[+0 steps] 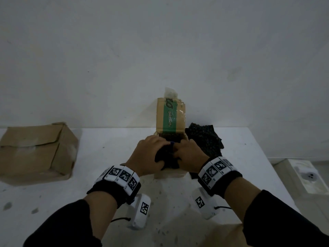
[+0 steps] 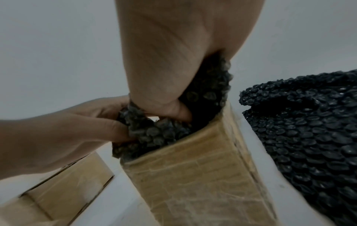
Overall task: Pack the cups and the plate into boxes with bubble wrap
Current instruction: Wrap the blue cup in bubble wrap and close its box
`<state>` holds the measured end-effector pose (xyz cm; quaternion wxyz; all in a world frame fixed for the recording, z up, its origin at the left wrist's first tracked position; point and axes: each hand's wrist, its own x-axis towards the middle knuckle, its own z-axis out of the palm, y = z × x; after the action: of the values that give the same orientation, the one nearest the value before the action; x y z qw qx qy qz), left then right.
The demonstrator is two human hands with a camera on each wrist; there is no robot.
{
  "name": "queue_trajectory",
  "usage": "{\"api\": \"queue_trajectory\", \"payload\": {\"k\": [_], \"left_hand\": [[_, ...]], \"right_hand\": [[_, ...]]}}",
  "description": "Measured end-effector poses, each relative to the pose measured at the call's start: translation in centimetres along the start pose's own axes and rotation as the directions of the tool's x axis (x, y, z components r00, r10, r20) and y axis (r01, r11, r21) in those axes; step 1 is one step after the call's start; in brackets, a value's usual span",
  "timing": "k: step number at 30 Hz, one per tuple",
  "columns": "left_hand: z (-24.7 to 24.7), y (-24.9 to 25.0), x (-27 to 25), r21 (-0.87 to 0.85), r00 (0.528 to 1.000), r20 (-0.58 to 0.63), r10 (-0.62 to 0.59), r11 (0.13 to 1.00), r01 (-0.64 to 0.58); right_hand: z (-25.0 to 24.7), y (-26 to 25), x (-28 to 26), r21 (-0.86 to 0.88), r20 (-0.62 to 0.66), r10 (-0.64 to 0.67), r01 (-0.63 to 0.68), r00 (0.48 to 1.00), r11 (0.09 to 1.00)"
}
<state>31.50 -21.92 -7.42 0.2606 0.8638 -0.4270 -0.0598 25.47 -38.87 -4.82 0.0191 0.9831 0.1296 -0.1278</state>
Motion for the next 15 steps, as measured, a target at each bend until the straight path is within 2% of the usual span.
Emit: {"api": "queue_trajectory", "payload": {"k": [1,3,5,7,11,15], "left_hand": [[0.3,-0.1,-0.1,-0.045,0.998,-0.045,-0.041,0.998,0.039],[0.5,0.2,-0.3,-0.173,0.983,-0.099,-0.153,0.976,0.134],[0.7,0.7,-0.4,-0.378,0.961,-0.076,-0.265,0.9,0.218],[1.5,0.7,-0.1,-0.546,0.947,-0.083,-0.311,0.809,0.218],[2.7,0.2,0.0,-0.66,0.942,-0.097,-0.32,0.729,0.18],[2.5,1.3,-0.1,-0.759,0.891,-0.019,-0.454,0.587,0.283]], "right_hand": [[-0.1,-0.3,0.0,-0.014,0.027,-0.011,0.012,1.0,1.0],[-0.7,-0.6,0.3,0.016,-0.002,-0.017,0.017,1.0,1.0],[-0.8,-1.1,0.7,0.018,0.089,0.009,-0.011,0.996,1.0],[-1.3,-1.2,0.6,0.027,0.194,0.066,-0.072,0.979,0.997],[-1.5,-1.9,0.5,0.099,0.338,0.119,-0.161,0.934,0.982],[-0.9,-2.3,1.4,0.071,0.444,0.151,-0.203,0.883,0.977]]}}
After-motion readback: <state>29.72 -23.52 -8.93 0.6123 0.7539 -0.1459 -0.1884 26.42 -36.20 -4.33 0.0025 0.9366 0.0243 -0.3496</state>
